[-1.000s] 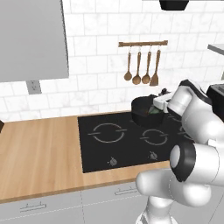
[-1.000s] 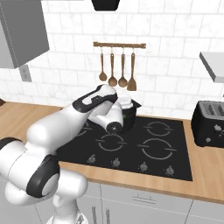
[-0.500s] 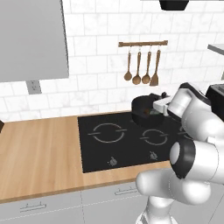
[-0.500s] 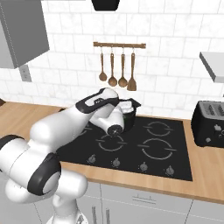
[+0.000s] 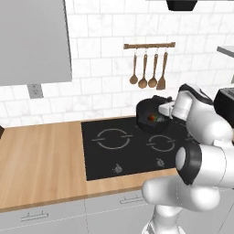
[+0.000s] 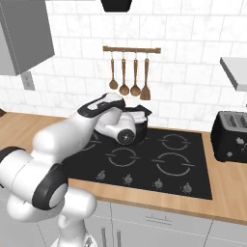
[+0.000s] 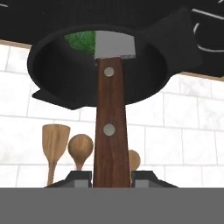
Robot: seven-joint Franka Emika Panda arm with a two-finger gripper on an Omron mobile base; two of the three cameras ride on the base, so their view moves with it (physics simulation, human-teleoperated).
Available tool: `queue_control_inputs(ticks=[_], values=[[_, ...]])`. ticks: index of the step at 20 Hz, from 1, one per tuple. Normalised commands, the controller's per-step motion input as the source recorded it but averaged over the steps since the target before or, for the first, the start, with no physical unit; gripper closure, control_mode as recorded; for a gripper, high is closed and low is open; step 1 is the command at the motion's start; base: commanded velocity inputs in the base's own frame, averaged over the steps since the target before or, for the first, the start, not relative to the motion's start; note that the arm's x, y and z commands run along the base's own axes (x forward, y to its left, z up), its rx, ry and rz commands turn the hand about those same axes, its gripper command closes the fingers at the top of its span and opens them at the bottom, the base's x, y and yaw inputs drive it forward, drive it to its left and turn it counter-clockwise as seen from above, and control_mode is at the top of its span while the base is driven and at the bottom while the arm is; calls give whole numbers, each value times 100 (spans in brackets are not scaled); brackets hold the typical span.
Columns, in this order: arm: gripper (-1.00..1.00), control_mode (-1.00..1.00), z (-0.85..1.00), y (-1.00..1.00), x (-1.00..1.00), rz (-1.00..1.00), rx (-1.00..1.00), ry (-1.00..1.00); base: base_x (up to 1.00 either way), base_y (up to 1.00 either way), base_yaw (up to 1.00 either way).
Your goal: Put the bell pepper and broccoli in the pot. Retrieve the spatula and lightly stir the vegetables in the pot.
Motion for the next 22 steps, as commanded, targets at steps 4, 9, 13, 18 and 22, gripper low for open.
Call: queue_control_inputs(ticks=[4, 9, 13, 18, 22], values=[[100, -100, 0, 0, 10, 0, 0, 9, 0, 0, 0], [100, -100, -1, -1, 8, 0, 1, 9, 0, 0, 0], [100, -100, -2, -1, 0, 0, 0, 5, 0, 0, 0], [100, -100, -9, -1, 12, -1, 0, -1, 0, 0, 0], [100, -100, -33, 0, 11, -1, 0, -9, 0, 0, 0]])
